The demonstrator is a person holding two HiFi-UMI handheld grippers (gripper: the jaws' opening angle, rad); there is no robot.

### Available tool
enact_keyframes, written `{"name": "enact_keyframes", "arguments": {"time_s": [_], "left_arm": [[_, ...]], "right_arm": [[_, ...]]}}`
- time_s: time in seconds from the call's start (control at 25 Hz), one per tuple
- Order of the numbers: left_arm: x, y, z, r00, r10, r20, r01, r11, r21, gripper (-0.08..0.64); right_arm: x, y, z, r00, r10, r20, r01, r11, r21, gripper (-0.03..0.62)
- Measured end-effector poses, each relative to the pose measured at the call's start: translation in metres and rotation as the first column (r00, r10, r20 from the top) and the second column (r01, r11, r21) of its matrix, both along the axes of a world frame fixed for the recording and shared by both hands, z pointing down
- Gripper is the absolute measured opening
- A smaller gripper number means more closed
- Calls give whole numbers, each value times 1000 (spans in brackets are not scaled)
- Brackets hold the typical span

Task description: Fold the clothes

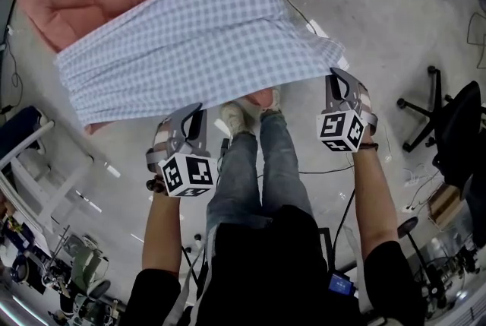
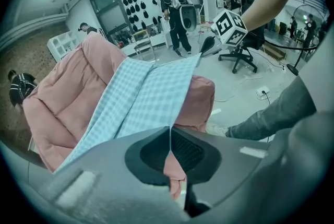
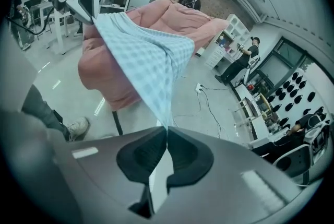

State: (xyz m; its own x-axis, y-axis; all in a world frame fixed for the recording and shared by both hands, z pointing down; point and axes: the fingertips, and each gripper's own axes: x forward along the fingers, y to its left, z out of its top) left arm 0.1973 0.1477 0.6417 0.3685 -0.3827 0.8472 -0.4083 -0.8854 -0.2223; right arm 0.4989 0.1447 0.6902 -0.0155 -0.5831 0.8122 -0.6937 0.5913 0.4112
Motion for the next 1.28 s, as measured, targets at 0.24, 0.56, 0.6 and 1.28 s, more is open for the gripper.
{"name": "enact_keyframes", "arguments": {"time_s": [0.24, 0.56, 0.6, 1.28], "left_arm": [[-1, 12, -4, 999, 51, -14, -51, 998, -33, 11], [-3, 24, 19, 998, 56, -36, -59, 994, -89, 11], [-3, 24, 17, 998, 48, -49, -53, 994, -93, 11], [-4, 23, 34, 999, 17, -51, -24, 990, -138, 15]], "right_arm": [[-4, 19, 10, 999, 34, -13, -34, 999, -34, 8], [-14, 35, 33, 997, 76, -1, -76, 994, -82, 8], [-16, 37, 35, 997, 78, -1, -78, 993, -88, 8], [-36, 44, 60, 995, 88, 38, -83, 990, -117, 8]]}}
